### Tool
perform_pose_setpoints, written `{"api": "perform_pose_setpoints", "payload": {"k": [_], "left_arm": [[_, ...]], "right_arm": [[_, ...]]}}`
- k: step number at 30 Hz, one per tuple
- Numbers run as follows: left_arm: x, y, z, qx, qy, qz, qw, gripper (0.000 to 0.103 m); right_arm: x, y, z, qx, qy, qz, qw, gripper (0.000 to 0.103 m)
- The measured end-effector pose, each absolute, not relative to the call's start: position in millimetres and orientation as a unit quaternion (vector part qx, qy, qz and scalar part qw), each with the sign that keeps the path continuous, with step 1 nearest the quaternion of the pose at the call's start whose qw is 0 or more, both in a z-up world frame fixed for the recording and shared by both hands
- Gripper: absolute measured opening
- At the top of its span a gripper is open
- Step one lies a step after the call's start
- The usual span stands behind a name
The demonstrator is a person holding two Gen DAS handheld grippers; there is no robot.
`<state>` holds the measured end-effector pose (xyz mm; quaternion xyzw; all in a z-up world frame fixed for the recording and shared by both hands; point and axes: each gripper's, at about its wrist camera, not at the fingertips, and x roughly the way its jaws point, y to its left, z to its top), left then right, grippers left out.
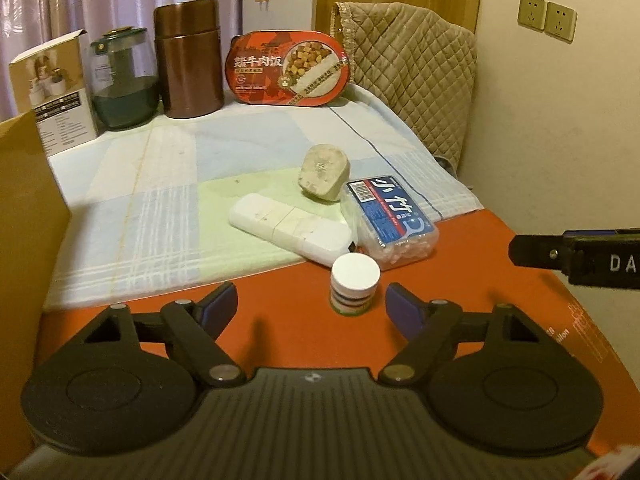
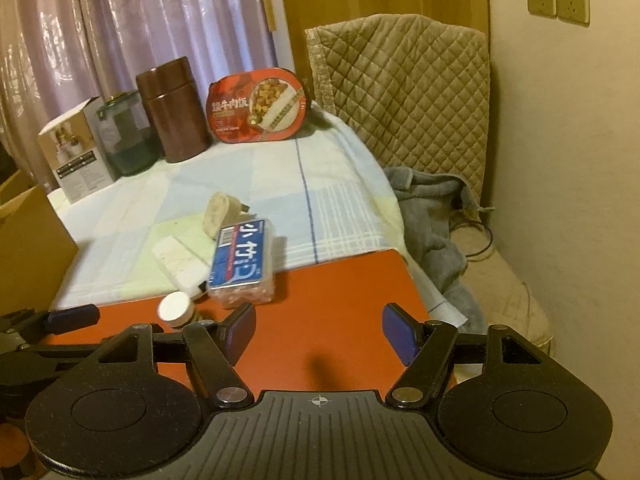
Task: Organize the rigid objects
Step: 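Reach the left gripper to the small white cream jar and grasp it, then grasp the blue toothpick box with the right gripper while the left holds the jar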
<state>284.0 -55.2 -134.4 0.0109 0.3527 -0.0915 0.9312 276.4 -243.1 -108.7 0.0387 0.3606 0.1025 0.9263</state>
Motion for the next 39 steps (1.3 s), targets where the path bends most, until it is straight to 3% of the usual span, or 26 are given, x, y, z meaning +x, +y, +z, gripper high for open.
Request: {"api": "perform_pose_setpoints", "payload": {"k": [13,15,39], "left_arm": [[302,-81,-157,0.043,0.346,-0.121,0.929,0.039],[303,-79,-159,0.040,0.347,-0.123,0.929,0.026],[280,-15,-147,0.001,0.353,-0.064,0.933,0.025]], "right_arm": [[297,-244,-123,0.031,0.363,0.102,0.926,0.067],[299,-242,-125,0.028,0.365,0.104,0.925,0.067],[342,-172,-151,-0.016,0.368,0.182,0.912,0.067]]}}
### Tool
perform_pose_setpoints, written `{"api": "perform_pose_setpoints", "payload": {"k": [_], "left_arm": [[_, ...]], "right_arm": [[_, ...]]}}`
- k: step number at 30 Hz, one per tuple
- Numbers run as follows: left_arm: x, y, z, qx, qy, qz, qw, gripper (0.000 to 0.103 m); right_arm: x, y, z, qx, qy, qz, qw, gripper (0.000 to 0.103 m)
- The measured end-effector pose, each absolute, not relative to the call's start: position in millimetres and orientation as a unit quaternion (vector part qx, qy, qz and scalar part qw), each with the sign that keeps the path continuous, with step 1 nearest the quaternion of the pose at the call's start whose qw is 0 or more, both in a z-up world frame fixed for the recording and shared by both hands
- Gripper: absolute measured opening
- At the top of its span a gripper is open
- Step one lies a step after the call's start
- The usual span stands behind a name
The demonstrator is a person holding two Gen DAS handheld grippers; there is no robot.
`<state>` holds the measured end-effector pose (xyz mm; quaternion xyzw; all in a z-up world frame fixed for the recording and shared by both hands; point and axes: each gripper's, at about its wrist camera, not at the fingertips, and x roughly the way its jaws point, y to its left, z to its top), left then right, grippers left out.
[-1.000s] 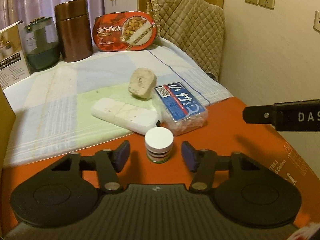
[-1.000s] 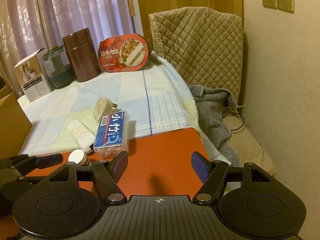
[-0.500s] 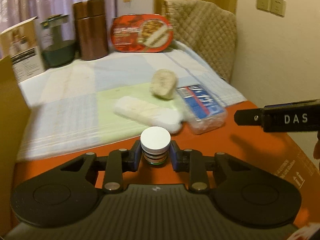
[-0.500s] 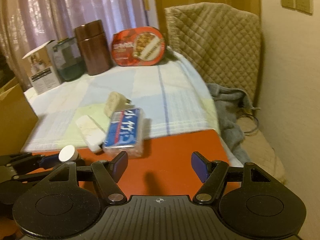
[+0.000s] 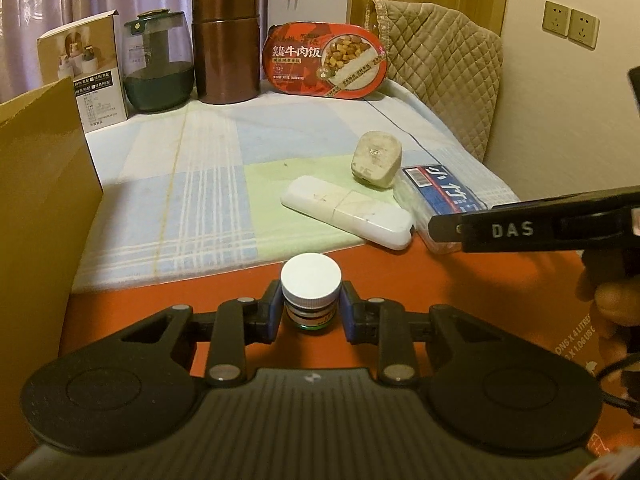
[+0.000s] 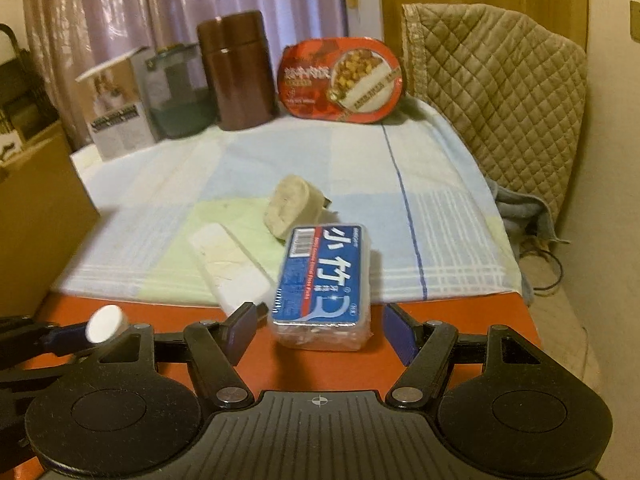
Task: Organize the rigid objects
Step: 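Grasp the blue toothpick box with the right gripper while the left holds the jar, then lift and carry the jar and toothpick box toward the cardboard box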
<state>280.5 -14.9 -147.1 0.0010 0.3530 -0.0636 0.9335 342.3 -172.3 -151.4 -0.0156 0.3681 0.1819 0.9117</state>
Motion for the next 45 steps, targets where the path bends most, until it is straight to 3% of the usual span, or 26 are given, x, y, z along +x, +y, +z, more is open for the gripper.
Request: {"api": "perform_pose_setpoints", "payload": {"k": [7,9,16,26,33,45], "left_arm": [[280,-14,-150,0.003,0.357,-0.065,0.932,0.025],[278,-14,-149,0.004,0.357,-0.065,0.932,0.025],[260,-13,-145,0.007,0.361,-0.075,0.929,0.025],[221,-9,-147,0.004,0.373,-0.073,0.925,0.025],[216,-7,-151,0.010,0.369,-0.067,0.927,0.025],[217,-9,-155,0.012,0.370,-0.072,0.926,0.025]], "right_arm": [[350,-170,-159,-0.017,0.366,0.179,0.913,0.066],[350,-168,-160,-0.020,0.364,0.180,0.913,0.055],[332,-172,-154,-0.024,0.387,0.171,0.906,0.054],[269,-168,-148,-0.050,0.413,0.186,0.890,0.055],[273,-162,-155,-0.060,0.410,0.177,0.893,0.066],[285,-164,-154,-0.047,0.395,0.179,0.900,0.066]]}}
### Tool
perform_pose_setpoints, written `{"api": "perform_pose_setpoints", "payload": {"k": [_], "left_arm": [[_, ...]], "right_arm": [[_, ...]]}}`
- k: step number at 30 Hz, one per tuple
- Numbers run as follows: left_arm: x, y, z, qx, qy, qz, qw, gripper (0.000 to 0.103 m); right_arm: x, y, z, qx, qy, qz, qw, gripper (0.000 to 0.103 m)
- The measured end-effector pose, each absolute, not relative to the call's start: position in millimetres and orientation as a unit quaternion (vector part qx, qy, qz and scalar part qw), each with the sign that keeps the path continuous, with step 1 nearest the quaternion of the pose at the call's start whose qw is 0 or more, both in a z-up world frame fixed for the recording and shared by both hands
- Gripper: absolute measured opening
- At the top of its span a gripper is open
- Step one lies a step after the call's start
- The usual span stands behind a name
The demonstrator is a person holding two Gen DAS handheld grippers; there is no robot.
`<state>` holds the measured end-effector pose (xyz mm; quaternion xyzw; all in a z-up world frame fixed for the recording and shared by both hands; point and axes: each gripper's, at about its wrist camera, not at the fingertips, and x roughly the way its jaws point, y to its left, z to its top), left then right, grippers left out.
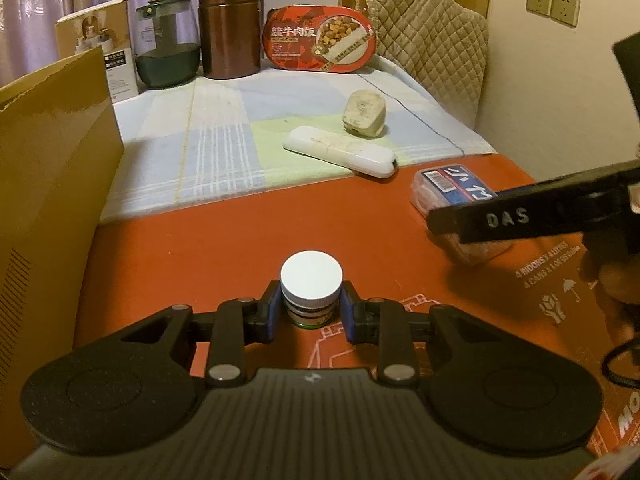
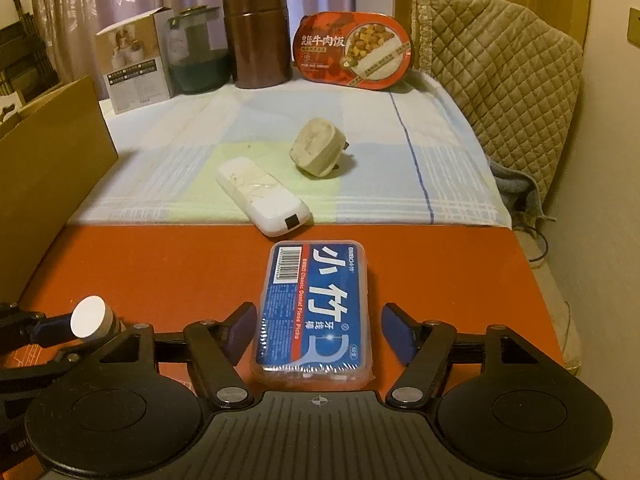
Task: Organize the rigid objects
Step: 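Lift and carry the jar and toothpick box toward the cardboard box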
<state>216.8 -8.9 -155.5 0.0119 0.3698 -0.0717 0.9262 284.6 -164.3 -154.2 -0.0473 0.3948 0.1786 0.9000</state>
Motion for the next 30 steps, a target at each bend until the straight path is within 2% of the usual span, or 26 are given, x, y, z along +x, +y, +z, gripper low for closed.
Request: {"api": "perform_pose_setpoints", "payload": {"k": [4,5,6,15,30], "left_arm": [[214,-11,-154,0.013,0.370,-0.072,0.926,0.025],[214,-12,-153,0.011,0.372,-0.072,0.926,0.025],[213,-12,-152,0.010,0.373,-0.072,0.925,0.025],[200,-10,-125,0.008,0.366,-0.076,0.928,0.025],[149,12,-43,-0.001,0.343,-0.072,0.937,0.025]], "right_arm": [[288,-163,-154,-0.048,0.392,0.179,0.901,0.066],[288,-161,-155,-0.052,0.392,0.179,0.901,0.063],[287,-160,-155,-0.059,0.392,0.178,0.901,0.054],[268,-156,-139,-0.070,0.381,0.180,0.904,0.054],[172,-148,-65,-0.010,0.370,0.174,0.913,0.054]]}}
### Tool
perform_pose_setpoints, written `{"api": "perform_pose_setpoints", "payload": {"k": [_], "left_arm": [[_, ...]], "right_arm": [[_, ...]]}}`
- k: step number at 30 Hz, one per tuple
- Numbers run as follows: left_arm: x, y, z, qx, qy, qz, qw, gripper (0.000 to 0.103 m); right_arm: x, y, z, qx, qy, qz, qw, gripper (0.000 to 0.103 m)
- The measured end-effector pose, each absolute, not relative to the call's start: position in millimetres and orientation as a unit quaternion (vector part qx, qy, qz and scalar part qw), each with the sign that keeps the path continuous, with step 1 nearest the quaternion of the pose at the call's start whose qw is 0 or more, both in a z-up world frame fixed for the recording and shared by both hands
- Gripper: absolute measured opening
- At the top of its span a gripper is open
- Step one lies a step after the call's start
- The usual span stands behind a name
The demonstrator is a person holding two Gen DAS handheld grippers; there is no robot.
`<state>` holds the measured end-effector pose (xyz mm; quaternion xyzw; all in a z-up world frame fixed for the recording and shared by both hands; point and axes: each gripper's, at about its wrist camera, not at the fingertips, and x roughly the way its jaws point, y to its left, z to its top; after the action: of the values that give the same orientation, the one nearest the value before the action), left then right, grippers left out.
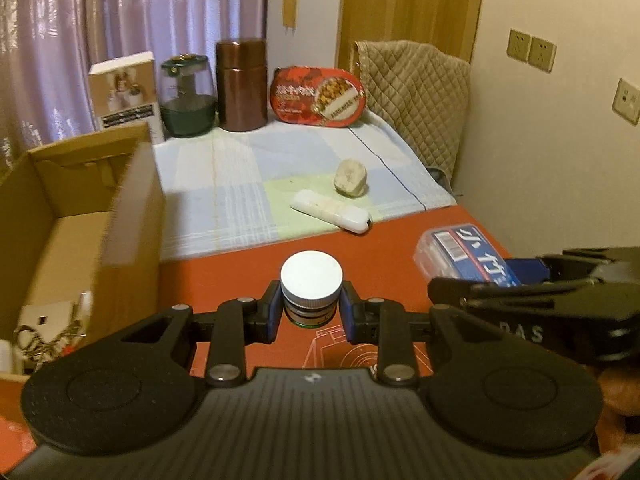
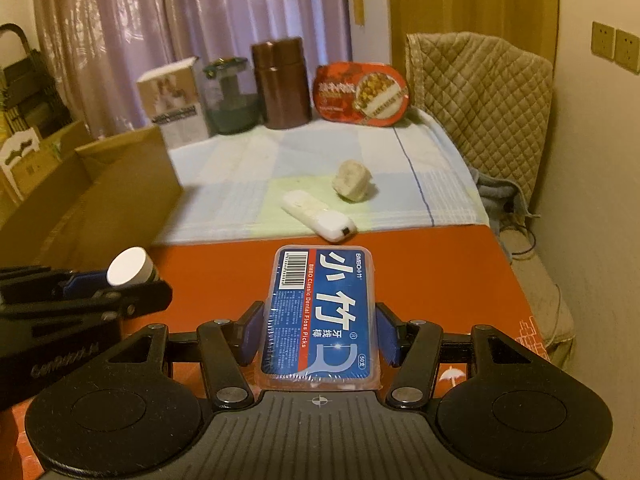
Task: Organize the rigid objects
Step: 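Lift and carry the jar and toothpick box toward the cardboard box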
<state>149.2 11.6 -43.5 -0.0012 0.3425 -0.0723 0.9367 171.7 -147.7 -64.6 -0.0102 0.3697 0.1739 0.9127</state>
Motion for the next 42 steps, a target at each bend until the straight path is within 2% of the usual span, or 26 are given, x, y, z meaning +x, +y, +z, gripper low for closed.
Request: {"api": "perform_pose_setpoints", "payload": {"k": [14,26,32,42], "left_arm": [[107,85,25,-0.006,0.320,-0.019,0.947,0.025],[90,186,47,-0.020,0.325,0.052,0.944,0.025],[94,223,48,-0.018,0.331,0.077,0.940,0.025],[117,242,14,-0.023,0.359,0.069,0.931,0.025]], "right_arm": [[123,-87,-6,-0.024,0.339,0.246,0.908,0.054],[117,-17,4,-0.037,0.340,0.313,0.886,0.054],[125,21,1,-0.042,0.344,0.344,0.873,0.054],[136,66,-17,-0.066,0.346,0.369,0.860,0.054]]}}
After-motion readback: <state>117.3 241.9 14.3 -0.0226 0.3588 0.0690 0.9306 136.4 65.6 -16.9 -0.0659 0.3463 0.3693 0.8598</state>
